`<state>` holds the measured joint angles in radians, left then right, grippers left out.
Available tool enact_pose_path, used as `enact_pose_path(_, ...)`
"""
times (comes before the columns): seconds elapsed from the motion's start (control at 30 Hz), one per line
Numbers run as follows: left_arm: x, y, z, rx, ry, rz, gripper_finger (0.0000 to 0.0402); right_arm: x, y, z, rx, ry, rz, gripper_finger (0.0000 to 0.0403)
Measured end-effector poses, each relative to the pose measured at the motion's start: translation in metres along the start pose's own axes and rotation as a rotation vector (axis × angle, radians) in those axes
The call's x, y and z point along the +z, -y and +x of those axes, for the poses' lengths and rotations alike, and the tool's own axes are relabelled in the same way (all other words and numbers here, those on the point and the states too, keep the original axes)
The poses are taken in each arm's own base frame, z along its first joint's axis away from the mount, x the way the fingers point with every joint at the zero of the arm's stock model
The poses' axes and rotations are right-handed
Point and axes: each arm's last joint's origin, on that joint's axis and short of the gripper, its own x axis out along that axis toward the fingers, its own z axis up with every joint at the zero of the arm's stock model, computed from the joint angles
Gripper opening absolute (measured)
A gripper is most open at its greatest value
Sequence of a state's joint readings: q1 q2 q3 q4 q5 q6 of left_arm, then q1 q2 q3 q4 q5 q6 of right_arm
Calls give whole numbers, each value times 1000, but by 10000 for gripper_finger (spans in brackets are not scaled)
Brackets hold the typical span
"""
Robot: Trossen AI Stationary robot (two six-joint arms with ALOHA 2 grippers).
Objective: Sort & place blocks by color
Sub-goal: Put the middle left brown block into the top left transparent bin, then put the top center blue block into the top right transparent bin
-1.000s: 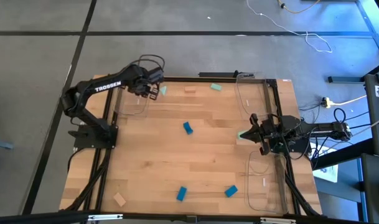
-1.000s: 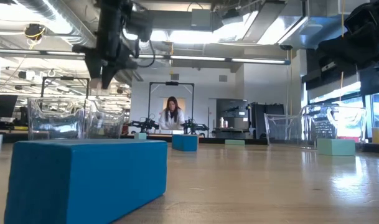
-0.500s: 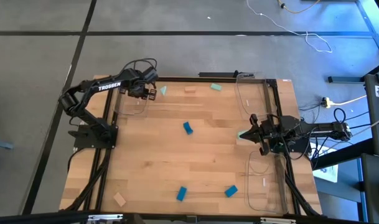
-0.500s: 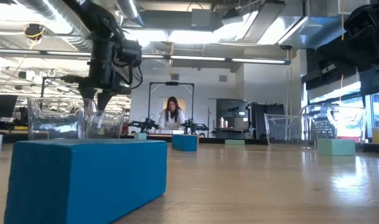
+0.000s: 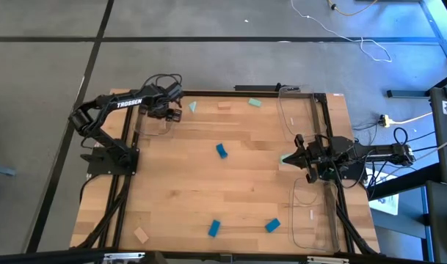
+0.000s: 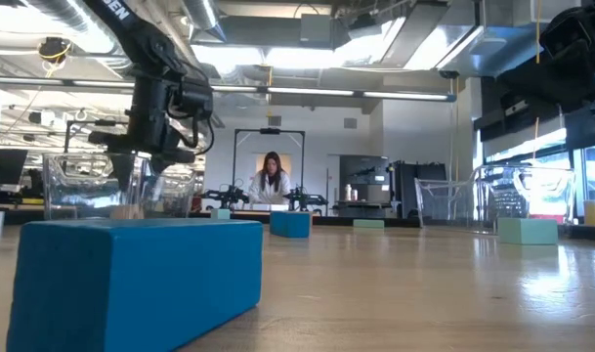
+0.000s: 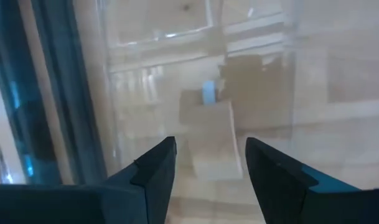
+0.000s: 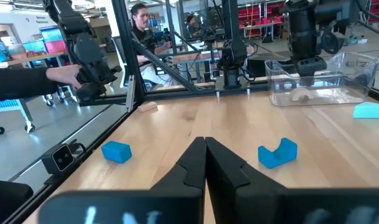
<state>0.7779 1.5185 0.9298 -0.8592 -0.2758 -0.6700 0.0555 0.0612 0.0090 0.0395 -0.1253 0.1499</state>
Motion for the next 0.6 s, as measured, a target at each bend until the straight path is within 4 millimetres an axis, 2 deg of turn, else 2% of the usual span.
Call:
enact_pose_path(0.13, 4, 7, -6, -7, 64, 42, 186, 0, 0, 0, 0, 0, 3, 10)
enact_pose_path(0.23, 7, 14, -21, -11, 136, 102, 187, 0, 0, 0, 0, 1, 2, 10)
enact_pose_path(0.43, 1, 31, -68, -48, 339, 204, 188, 1, 1, 0, -33, 13, -8, 10)
enact_pose_path(0.6, -25, 44, -113, -202, 492, 327, 188, 1, 4, 0, -127, 29, 3, 10)
